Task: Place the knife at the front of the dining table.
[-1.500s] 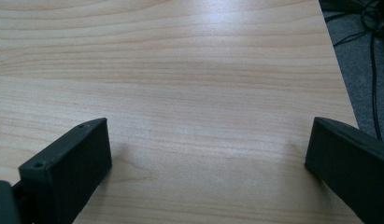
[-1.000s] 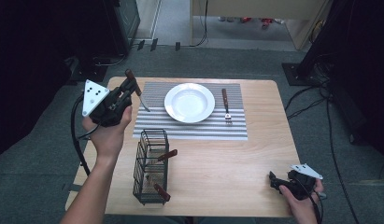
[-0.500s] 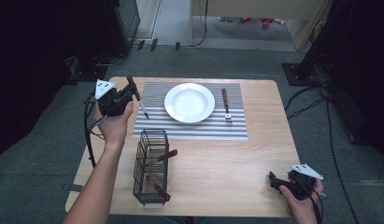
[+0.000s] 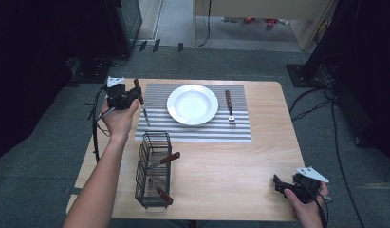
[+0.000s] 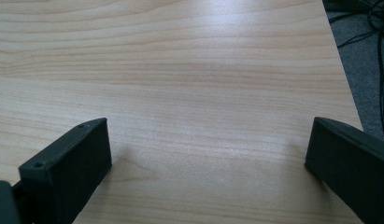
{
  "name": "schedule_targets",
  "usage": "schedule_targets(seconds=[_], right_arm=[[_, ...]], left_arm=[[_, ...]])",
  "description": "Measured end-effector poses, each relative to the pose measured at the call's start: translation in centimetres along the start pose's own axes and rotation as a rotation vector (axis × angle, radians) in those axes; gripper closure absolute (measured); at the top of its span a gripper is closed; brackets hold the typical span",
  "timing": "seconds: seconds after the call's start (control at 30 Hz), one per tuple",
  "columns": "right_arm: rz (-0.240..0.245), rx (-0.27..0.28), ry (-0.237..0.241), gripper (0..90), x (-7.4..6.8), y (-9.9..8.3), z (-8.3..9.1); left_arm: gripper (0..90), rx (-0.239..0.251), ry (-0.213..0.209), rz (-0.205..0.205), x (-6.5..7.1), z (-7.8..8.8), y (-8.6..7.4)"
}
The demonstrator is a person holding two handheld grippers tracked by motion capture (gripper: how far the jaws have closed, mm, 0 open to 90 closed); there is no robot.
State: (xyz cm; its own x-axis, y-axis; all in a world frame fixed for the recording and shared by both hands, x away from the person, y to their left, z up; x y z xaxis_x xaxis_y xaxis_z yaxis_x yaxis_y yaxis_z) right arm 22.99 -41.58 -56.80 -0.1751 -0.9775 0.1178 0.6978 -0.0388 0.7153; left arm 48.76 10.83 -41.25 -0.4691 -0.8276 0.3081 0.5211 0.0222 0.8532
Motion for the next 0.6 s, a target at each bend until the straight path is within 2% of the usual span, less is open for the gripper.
schedule_targets(seconds=[0.07,0.1,0.2,0.23,0.37,0.4,0.5,0.53,0.57,0.6], right_arm=[[-0.002,0.000,0.003,0.1,0.0,0.0,0.0],[-0.006,0.002,0.006,0.1,0.0,0.0,0.0],[-0.011,0.002,0.010,0.1,0.1,0.0,0.0],[-0.010,0.002,0.011,0.1,0.1,0.0,0.1],[-0.005,0.001,0.006,0.1,0.0,0.0,0.0],[-0.003,0.001,0.004,0.1,0.0,0.0,0.0],[-0.004,0.001,0.006,0.1,0.0,0.0,0.0],[-0.004,0.001,0.006,0.1,0.0,0.0,0.0],[-0.009,0.002,0.011,0.1,0.1,0.0,0.1],[-0.010,0.003,0.012,0.1,0.1,0.0,0.1]], left_arm=[[82.7,-0.016,0.002,0.002,-0.2,-0.4,0.0],[82.8,-0.050,-0.001,0.012,-0.6,-1.4,-0.1],[82.7,-0.070,-0.009,0.032,-0.9,-2.2,0.0],[82.7,-0.093,-0.006,0.047,-1.3,-2.8,0.3],[82.8,-0.121,-0.012,0.056,-1.6,-3.9,0.7],[82.7,-0.135,-0.019,0.062,-1.9,-4.6,0.8],[82.7,-0.121,-0.019,0.078,-2.5,-6.0,0.6],[82.7,-0.121,-0.019,0.078,-2.5,-6.0,0.6],[82.8,-0.114,-0.038,0.075,-2.8,-6.9,0.5],[82.8,-0.114,-0.038,0.075,-2.8,-6.9,0.5]])
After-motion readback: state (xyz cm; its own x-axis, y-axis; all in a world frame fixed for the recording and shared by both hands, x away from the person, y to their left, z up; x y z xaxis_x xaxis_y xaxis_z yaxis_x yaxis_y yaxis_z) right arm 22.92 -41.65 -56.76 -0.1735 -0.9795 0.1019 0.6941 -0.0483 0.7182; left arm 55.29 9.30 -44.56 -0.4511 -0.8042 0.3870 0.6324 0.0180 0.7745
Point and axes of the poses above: each handheld gripper's, and its own axes: z roughly backward along the jaws, y roughly out of its top, x roughly to its right, the point moved 6 cm from there along -z, roughly forward along the jaws, and after that the axes turned 14 degrees about -y, right-handed, at the moved point
